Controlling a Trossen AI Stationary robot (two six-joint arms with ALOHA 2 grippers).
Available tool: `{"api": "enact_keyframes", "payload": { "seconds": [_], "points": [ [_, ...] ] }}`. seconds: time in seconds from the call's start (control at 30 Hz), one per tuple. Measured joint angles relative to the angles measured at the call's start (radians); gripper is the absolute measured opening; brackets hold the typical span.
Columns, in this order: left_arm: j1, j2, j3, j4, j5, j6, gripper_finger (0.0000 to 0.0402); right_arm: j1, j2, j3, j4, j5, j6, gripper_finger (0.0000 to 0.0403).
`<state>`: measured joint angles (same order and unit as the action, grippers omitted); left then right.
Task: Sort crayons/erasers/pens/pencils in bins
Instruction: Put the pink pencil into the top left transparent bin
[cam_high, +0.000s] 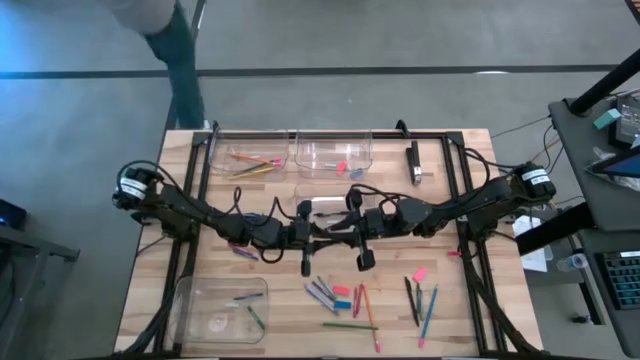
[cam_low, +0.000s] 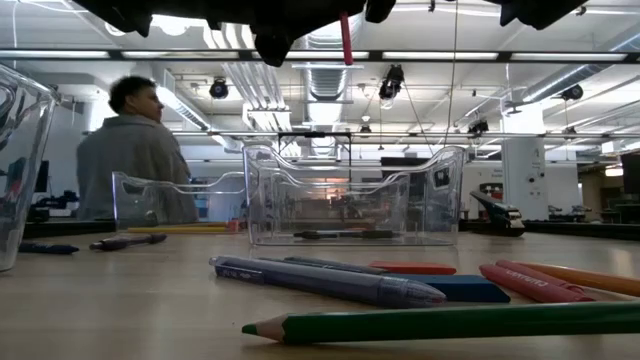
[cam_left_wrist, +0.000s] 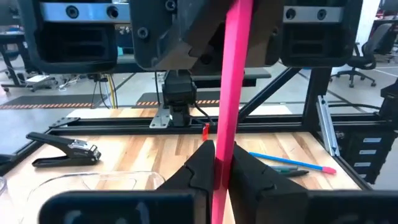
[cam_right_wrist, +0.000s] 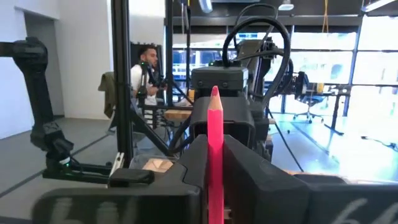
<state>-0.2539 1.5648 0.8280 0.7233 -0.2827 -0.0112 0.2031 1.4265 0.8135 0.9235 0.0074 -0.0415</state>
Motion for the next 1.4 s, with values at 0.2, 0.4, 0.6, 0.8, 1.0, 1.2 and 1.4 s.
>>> {"api": "enact_keyframes", "payload": {
  "seconds": [0.2, 0.4, 0.6, 0.8, 1.0, 1.2, 1.4],
  "points": [
    [0.001, -0.007, 0.0, -0.029, -0.012, -0.007, 0.0008, 0.002, -0.014, 0.0, -0.075, -0.008, 0.006, 0.0123],
    [0.002, -0.072, 0.0, -0.168, -0.063, -0.008, 0.0007, 0.002, -0.074, 0.0, -0.242, -0.008, 0.091, 0.0237],
    [0.009, -0.21, -0.001, -0.523, -0.313, -0.005, 0.001, 0.006, -0.199, 0.0, -0.508, -0.012, 0.156, 0.0307],
    [0.114, -0.369, 0.016, -0.974, -0.469, -0.007, 0.0011, 0.009, -0.303, -0.003, -0.798, -0.008, 0.256, 0.0326],
    [0.371, -0.405, 0.036, -1.319, -0.453, 0.049, 0.0012, 0.034, -0.313, -0.034, -0.814, 0.033, 0.25, 0.0325],
    [0.602, -0.361, 0.033, -1.386, -0.448, 0.23, 0.0012, 0.055, -0.259, -0.035, -0.806, 0.108, 0.198, 0.0325],
    [0.75, -0.323, 0.034, -1.39, -0.363, 0.317, 0.0028, 0.055, -0.194, -0.035, -0.777, 0.125, 0.181, 0.0325]
  ]
}}
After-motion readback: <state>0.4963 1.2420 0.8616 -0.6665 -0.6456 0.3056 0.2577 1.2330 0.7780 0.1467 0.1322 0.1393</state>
